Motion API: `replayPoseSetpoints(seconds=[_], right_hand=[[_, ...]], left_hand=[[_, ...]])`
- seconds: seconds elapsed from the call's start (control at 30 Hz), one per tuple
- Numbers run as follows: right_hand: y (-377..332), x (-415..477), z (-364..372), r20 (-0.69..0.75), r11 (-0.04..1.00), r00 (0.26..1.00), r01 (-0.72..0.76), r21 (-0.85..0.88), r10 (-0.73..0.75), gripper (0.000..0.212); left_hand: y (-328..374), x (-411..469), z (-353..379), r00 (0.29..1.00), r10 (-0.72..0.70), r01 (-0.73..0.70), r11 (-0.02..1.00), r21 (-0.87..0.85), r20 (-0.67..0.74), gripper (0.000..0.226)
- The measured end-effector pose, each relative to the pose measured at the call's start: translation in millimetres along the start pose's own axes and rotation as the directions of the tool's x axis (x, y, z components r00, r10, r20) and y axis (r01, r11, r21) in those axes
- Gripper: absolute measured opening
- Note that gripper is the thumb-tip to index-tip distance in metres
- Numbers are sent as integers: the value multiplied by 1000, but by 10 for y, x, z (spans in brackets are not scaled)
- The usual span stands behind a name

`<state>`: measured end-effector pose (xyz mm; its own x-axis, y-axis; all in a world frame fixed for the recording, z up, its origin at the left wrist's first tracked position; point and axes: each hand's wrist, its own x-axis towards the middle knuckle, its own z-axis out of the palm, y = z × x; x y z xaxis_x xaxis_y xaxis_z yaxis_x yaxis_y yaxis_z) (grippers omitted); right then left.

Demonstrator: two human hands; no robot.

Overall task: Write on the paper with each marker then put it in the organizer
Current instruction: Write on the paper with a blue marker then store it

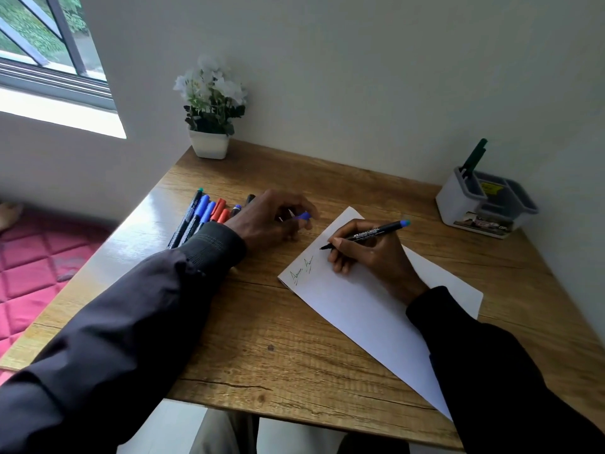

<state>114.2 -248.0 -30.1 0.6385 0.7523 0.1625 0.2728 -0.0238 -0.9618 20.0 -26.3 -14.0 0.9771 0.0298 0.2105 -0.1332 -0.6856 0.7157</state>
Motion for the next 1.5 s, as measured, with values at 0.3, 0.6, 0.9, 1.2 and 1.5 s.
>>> replayPoseSetpoints(seconds=[0.3,0.6,0.9,1.2,1.5], right_hand=[[-20,14,1,29,996,999,-29,-85,31,6],[-44,108,50,87,989,996,10,-151,3,8],[-37,45,94,39,993,999,7,-119,-2,2],[-32,7,113,-8,988,1000,2,-156,-4,10],[-32,-2,109,3,985,1000,2,-174,-2,11]], left_hand=[[-44,18,42,998,24,-27,999,37,66,16],[-49,32,57,993,11,-19,997,71,115,14],[-57,32,56,992,26,-34,998,61,125,16],[-52,32,52,992,36,-44,997,61,120,17],[-61,40,56,992,38,-45,998,49,124,17]])
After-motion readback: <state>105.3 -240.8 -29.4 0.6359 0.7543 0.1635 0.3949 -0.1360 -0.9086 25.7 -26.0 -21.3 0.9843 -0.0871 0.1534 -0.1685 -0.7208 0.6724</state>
